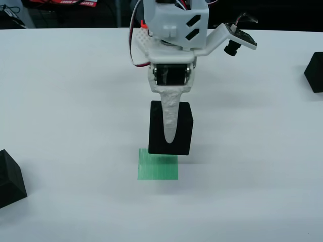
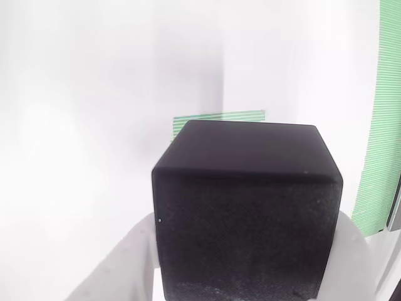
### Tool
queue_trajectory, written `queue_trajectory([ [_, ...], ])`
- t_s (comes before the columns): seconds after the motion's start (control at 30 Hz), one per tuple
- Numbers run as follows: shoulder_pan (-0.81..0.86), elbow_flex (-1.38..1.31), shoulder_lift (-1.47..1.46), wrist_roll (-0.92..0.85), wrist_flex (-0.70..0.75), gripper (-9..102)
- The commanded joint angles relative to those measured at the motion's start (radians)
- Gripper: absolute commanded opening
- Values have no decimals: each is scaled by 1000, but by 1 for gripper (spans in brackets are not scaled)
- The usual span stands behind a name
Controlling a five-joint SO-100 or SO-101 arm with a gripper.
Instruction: Stack 3 Blocks on the chosen place.
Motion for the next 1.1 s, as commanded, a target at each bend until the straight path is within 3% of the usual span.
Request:
queue_trajectory([
  [0.0,20,-6,-3,-6,-18,24],
  [1.07,94,-107,-262,-74,-100,24],
])
